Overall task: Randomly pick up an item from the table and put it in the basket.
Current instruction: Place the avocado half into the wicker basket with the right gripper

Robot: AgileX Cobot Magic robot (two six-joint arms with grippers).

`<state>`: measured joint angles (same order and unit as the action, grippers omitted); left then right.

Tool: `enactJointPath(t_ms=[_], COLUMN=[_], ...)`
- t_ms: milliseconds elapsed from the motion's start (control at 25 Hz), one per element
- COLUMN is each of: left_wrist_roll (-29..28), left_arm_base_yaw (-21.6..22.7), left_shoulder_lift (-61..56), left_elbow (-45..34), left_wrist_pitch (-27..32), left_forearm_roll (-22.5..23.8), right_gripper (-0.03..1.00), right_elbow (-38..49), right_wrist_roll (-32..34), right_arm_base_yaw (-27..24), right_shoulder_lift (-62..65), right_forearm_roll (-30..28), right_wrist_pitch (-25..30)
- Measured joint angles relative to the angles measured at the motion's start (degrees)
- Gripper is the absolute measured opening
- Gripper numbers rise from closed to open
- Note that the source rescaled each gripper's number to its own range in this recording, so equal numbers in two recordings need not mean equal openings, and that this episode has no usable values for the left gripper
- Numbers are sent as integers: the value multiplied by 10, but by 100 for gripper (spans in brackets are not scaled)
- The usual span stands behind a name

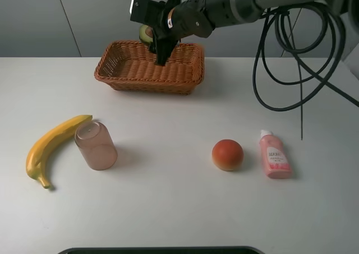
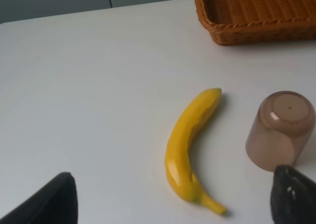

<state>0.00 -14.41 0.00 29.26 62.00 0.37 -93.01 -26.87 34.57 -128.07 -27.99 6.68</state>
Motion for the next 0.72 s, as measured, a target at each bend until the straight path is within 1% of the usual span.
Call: enactJointPath(t_ms=[280, 720], left_wrist_roll=[0, 0], left_arm_base_yaw=[0, 0], left_shoulder_lift=[0, 0], left_elbow=[0, 0], left_wrist_pitch=[0, 0], left_forearm_roll=[0, 0], right_gripper=[70, 70], right_elbow=[-9, -10], right_wrist_roll=[20, 27], right_arm_base_yaw=[-3, -3], right_shoulder_lift=[-48, -58], right_forearm_roll=[-2, -2], right_wrist_pitch=[3, 9])
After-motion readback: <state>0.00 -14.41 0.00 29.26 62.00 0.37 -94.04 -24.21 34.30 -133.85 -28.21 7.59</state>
